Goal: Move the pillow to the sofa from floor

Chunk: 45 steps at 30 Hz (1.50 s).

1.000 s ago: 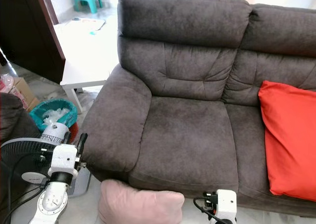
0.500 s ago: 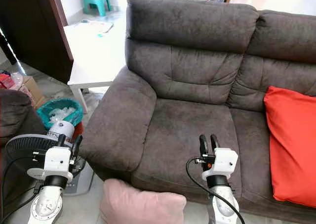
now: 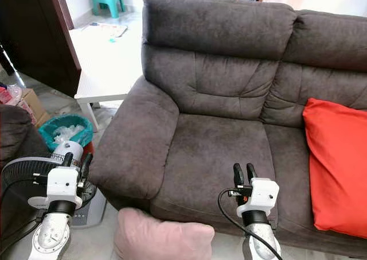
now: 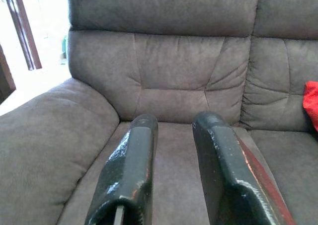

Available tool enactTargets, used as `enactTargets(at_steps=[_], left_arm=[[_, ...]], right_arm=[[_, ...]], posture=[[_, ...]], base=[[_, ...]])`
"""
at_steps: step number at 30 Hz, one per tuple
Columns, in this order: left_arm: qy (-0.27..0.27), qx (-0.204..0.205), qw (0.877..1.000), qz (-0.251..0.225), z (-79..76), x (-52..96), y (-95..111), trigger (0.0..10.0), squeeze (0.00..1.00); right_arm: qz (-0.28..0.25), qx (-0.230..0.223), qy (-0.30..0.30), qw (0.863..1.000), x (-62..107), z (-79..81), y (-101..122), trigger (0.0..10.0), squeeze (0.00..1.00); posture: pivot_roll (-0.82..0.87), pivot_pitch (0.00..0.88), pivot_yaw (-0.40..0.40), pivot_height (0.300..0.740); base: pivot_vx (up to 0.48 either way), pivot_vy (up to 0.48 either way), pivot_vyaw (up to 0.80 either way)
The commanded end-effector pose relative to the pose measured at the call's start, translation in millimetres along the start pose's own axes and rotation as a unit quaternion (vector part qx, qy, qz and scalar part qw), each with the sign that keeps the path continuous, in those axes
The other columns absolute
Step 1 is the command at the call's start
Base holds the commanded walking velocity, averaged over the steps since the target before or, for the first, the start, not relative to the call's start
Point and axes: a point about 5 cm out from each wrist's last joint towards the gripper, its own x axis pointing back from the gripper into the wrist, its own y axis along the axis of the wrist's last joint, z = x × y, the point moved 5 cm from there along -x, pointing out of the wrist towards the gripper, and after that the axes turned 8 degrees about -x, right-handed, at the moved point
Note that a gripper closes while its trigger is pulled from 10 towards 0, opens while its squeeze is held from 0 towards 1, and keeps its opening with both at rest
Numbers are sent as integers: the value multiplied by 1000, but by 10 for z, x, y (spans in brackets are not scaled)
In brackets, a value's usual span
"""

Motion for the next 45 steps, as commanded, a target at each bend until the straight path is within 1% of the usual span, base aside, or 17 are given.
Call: enactTargets(at_steps=[1, 3, 5, 11, 22, 24, 25, 27, 28, 33, 37, 39, 42, 45], left_arm=[[-9, 11, 1000, 7, -47, -14, -15, 10000, 0], [-13, 13, 1000, 8, -80, -17, -12, 10000, 0], [-17, 15, 1000, 14, -99, 5, -17, 10000, 0], [-18, 18, 1000, 18, -98, -1, -18, 10000, 0], [-18, 16, 1000, 20, -84, -29, -19, 10000, 0], [-17, 16, 1000, 21, -81, -30, -20, 10000, 0], [-17, 16, 1000, 21, -81, -30, -20, 10000, 0], [-18, 17, 999, 21, -87, -29, -21, 10000, 0], [-18, 17, 999, 21, -87, -29, -21, 10000, 0], [-20, 19, 999, 21, -102, -36, -15, 10000, 0], [-21, 18, 999, 23, -111, -40, -20, 10000, 0], [-20, 17, 999, 25, -112, -38, -27, 10000, 0], [-20, 17, 999, 26, -112, -35, -28, 10000, 0], [-19, 17, 999, 26, -111, -35, -28, 10000, 0]], right_arm=[[2, -1, -2, 1000, -36, -5, 6, 10000, 0], [5, 3, 2, 1000, -95, 25, -7, 10000, 0], [18, 3, 6, 1000, -118, 45, -46, 10000, 0], [31, 8, -3, 999, -115, 16, -61, 10000, 0], [41, 8, 0, 999, -134, 44, -115, 10000, 0], [46, 8, 0, 999, -130, 45, -133, 10000, 0], [46, 8, 0, 999, -130, 45, -133, 10000, 0], [49, 9, 0, 999, -127, 45, -147, 10000, 0], [49, 9, 0, 999, -127, 45, -147, 10000, 0], [52, 11, 1, 999, -132, 53, -157, 10000, 0], [55, 13, 3, 998, -136, 62, -173, 10000, 0], [56, 15, 8, 998, -136, 85, -184, 10000, 0], [55, 19, 22, 998, -135, 125, -188, 10000, 0], [55, 18, 25, 998, -136, 132, -191, 10000, 0]], posture=[[103, 30, -73, 740], [101, 38, -75, 740], [105, 44, -78, 740], [105, 49, -77, 740], [109, 56, -72, 740], [109, 56, -72, 727], [109, 56, -72, 727], [109, 57, -72, 707], [109, 57, -72, 707], [107, 59, -73, 667], [109, 59, -75, 652], [109, 62, -76, 634], [110, 63, -77, 630], [110, 63, -77, 630]], base=[[0, 0, 0], [0, 0, 0], [0, 0, 0], [0, 0, 0], [0, 0, 0], [0, 0, 0], [0, 0, 0], [0, 0, 0], [0, 0, 0], [0, 0, 0], [0, 0, 0], [0, 0, 0], [0, 0, 0], [0, 0, 0]])
